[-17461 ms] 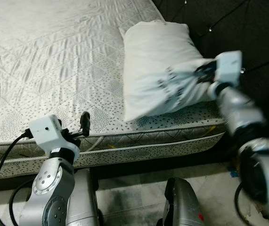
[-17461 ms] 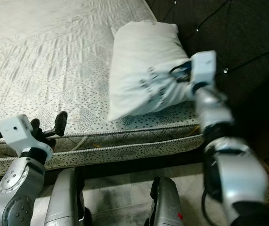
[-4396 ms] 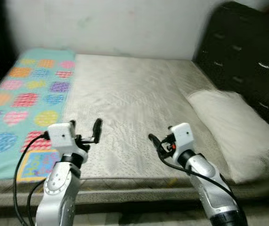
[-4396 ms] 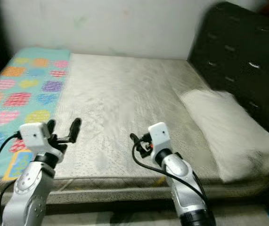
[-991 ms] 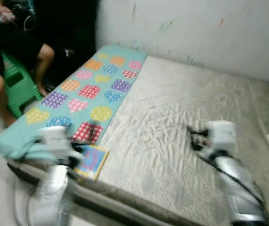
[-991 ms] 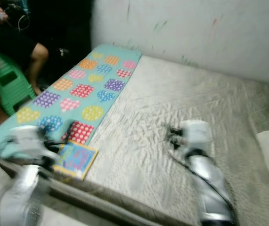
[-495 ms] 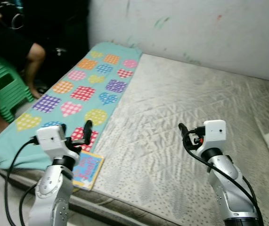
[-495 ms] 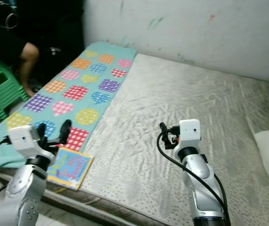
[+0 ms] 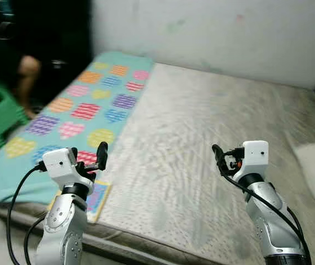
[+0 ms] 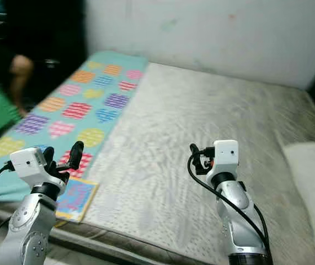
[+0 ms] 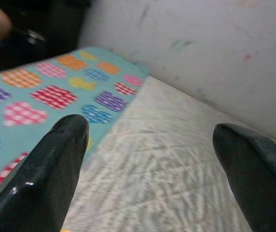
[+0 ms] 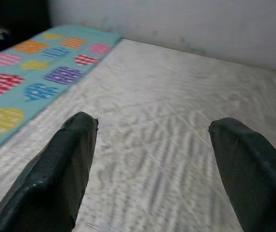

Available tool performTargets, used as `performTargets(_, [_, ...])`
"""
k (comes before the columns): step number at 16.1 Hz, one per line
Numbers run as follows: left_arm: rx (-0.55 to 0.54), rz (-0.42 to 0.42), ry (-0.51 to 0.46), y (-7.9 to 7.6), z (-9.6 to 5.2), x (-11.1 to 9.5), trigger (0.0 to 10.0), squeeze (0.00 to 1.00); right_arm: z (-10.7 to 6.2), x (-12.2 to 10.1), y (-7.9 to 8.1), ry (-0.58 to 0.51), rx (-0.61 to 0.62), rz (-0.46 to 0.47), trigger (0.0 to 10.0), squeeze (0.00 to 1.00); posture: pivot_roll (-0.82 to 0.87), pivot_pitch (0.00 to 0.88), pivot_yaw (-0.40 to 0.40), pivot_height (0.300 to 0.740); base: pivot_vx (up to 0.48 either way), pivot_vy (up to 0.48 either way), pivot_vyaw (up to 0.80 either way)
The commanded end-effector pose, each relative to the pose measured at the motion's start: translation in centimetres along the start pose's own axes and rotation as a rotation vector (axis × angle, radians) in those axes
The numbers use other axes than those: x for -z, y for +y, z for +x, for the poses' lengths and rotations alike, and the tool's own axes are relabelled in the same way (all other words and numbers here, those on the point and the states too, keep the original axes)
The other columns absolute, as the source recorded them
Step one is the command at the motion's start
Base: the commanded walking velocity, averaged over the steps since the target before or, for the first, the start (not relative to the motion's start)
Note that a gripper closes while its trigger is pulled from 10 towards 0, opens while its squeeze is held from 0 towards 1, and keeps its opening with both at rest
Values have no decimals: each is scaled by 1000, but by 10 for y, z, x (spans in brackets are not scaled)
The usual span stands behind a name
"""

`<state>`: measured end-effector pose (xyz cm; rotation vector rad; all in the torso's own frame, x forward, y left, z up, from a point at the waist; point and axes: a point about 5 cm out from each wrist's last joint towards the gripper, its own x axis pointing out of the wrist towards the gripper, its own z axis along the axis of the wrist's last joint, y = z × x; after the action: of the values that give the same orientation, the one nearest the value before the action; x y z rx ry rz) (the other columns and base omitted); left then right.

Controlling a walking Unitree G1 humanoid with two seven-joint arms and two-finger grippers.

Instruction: Clean up the room

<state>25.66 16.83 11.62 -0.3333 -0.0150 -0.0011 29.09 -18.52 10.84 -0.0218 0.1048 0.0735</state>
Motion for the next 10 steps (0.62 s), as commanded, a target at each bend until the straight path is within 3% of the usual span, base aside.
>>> performTargets(1, [10, -5, 9, -3, 2, 1, 10000, 0, 1, -2, -2, 1, -1, -2, 10000, 0, -34, 0, -65, 740, 0, 0, -800])
performTargets(7, [20, -6, 9, -4, 2, 0, 10000, 0, 0, -1, 0, 1, -8, 6, 10000, 0, -33, 0, -62, 740, 0, 0, -755])
performTargets(10, [28, 1, 8, -6, 3, 0, 10000, 0, 1, -2, 1, -2, -10, 3, 10000, 0, -35, 0, -62, 740, 0, 0, 0])
